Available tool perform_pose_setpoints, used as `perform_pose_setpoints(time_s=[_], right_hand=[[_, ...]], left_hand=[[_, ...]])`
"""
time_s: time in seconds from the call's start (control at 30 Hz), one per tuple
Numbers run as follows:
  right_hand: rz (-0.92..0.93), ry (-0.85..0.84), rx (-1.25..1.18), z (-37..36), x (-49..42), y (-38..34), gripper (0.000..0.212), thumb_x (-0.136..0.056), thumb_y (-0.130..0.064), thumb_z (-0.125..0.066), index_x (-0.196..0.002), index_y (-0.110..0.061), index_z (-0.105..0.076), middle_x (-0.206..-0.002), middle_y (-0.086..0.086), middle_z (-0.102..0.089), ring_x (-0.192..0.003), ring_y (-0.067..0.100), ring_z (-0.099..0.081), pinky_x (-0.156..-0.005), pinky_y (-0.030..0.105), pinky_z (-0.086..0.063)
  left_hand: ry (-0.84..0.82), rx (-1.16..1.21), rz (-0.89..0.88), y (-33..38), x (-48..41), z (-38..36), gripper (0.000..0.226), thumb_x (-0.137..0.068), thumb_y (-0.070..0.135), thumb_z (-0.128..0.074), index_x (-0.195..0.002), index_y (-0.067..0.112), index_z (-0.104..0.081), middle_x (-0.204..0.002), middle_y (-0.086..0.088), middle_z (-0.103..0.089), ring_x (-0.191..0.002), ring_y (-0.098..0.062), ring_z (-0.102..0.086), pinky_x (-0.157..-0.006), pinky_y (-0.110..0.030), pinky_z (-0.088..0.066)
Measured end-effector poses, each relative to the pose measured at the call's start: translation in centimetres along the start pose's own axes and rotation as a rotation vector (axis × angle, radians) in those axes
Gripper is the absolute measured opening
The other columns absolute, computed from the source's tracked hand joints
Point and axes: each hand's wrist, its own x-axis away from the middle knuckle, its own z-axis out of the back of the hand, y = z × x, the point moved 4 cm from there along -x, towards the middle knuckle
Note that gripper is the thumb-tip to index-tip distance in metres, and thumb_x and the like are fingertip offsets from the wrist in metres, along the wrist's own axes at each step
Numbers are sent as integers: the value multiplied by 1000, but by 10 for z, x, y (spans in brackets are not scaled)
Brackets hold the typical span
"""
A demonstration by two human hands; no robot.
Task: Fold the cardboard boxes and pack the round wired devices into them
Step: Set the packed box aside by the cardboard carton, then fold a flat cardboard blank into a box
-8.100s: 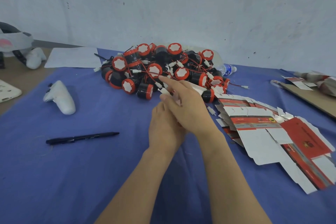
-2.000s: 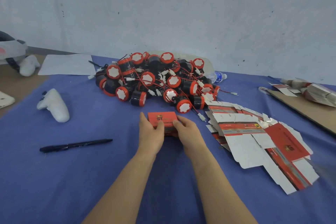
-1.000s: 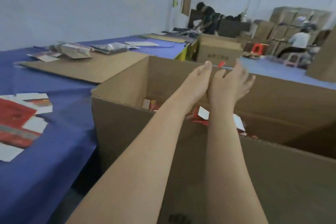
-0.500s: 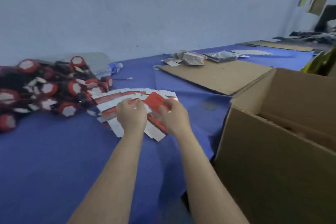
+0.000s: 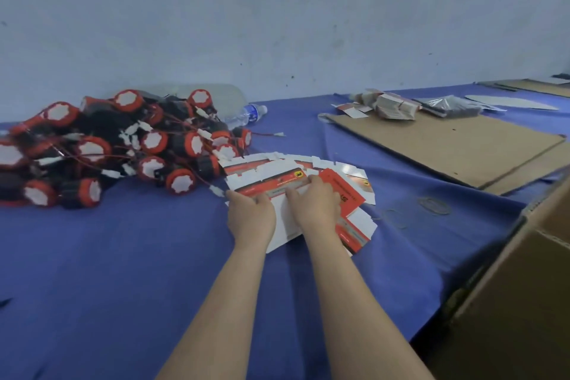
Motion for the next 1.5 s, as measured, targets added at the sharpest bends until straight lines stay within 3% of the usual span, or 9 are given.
perform_pose_setpoints(time_s=[0.3,0.53,0.63,0.77,0.9,1.03,1.23,1.43,1.5], right_hand=[[-58,-21,-130,8,-8,3,25,-92,-32,-58,-110,-17,-49,-102,3,-63,-100,26,-59,-93,43,-45],[30,271,-179,21,-5,16,25,-98,-33,-49,-105,-20,-70,-112,1,-61,-102,23,-56,-93,39,-45],[132,409,-447,29,6,11,22,-98,-29,-51,-102,-21,-71,-97,-11,-60,-95,9,-57,-85,29,-44],[247,148,-862,32,16,-19,18,-98,-23,-51,-87,-30,-63,-81,-13,-69,-78,3,-63,-70,25,-51],[463,98,-663,23,33,-64,16,-97,-16,-50,-104,-23,-61,-88,-11,-66,-83,8,-61,-71,23,-45],[530,43,-522,-8,58,-111,55,-90,-13,-50,-140,-34,-40,-84,-5,-63,-74,14,-55,-63,25,-42],[642,-92,-774,-63,107,-163,34,-91,-11,-59,-122,-23,-53,-106,-12,-64,-96,5,-59,-73,6,-42],[652,-132,-609,-114,135,-165,27,-96,-16,-52,-122,-22,-48,-102,-6,-65,-87,8,-58,-64,17,-41],[648,-93,-508,-120,134,-160,24,-96,-19,-54,-119,-24,-50,-101,-5,-59,-85,5,-49,-62,13,-36]], left_hand=[[-56,85,-11,-3,-7,3,37,-95,13,-44,-130,7,-50,-123,-12,-61,-97,-24,-57,-62,-27,-42],[-103,222,42,-6,-11,-5,32,-94,15,-46,-124,10,-55,-121,-8,-61,-102,-23,-61,-66,-27,-46],[-55,211,77,-1,-14,0,37,-94,23,-46,-127,7,-52,-128,-13,-55,-112,-29,-58,-88,-40,-52],[79,373,-64,26,-13,31,39,-95,36,-51,-124,9,-50,-119,-8,-60,-107,-24,-60,-94,-43,-50],[272,504,-185,52,-12,94,38,-86,50,-64,-107,18,-59,-102,3,-67,-94,-14,-65,-82,-33,-54],[438,470,-350,54,-11,147,36,-81,43,-73,-105,21,-57,-99,12,-64,-92,-4,-63,-78,-17,-52],[717,364,-452,18,-10,214,45,-82,36,-74,-107,25,-37,-97,18,-54,-87,2,-56,-68,1,-40],[865,114,-338,-26,-23,250,51,-84,46,-68,-113,11,-46,-107,1,-57,-101,-20,-58,-89,-44,-49],[885,25,-319,-33,-24,251,51,-83,48,-68,-112,10,-49,-111,-3,-52,-107,-23,-53,-91,-41,-47]])
